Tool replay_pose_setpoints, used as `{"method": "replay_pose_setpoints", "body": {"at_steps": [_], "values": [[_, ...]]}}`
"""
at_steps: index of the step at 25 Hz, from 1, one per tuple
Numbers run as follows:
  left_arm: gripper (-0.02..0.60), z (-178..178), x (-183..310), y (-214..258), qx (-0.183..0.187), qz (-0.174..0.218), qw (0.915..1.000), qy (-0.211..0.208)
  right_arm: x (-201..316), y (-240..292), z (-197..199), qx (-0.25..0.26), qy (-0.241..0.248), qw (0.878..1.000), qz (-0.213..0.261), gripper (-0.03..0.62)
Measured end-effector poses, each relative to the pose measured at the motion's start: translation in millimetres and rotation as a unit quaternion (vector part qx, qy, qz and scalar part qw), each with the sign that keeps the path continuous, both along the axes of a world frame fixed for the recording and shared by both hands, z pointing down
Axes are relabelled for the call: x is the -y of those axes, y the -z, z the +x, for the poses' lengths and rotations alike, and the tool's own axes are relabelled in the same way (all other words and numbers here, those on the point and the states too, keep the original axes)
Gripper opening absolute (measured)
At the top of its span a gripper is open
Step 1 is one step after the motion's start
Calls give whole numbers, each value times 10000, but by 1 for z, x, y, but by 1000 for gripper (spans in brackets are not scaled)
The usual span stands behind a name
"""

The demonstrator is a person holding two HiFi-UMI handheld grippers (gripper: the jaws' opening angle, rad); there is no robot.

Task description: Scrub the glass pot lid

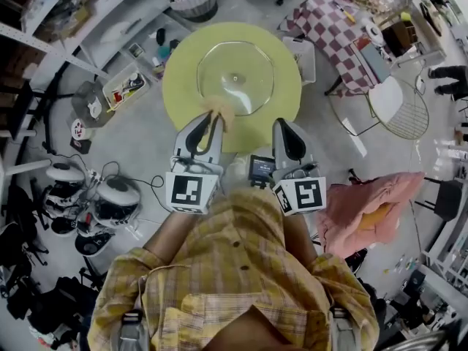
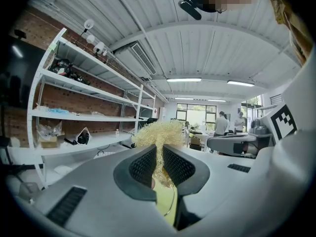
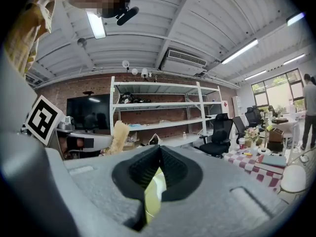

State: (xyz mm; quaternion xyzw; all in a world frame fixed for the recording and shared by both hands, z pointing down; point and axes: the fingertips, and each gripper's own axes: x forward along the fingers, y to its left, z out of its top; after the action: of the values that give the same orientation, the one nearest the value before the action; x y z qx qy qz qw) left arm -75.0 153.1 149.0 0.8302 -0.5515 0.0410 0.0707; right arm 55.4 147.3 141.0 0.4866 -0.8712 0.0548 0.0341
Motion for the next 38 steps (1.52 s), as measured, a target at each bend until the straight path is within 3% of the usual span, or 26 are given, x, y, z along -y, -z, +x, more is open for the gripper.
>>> {"method": "replay_pose_setpoints", "body": {"at_steps": [13, 25, 31, 38], "values": [[41, 21, 58, -41, 152, -476, 9984, 260, 72, -51, 25, 70, 223, 9981, -576, -2], [41, 15, 94, -97, 341, -799, 9962, -111, 104, -123, 13, 44, -11, 9911, -1328, -2], [41, 6, 107, -131, 234, -1145, 9931, -133, 110, -162, 0, 111, -115, 9853, -1700, -2], [41, -2, 117, -155, 224, -1287, 9911, -260, 116, -192, -11, 103, -243, 9802, -1960, 0]]}}
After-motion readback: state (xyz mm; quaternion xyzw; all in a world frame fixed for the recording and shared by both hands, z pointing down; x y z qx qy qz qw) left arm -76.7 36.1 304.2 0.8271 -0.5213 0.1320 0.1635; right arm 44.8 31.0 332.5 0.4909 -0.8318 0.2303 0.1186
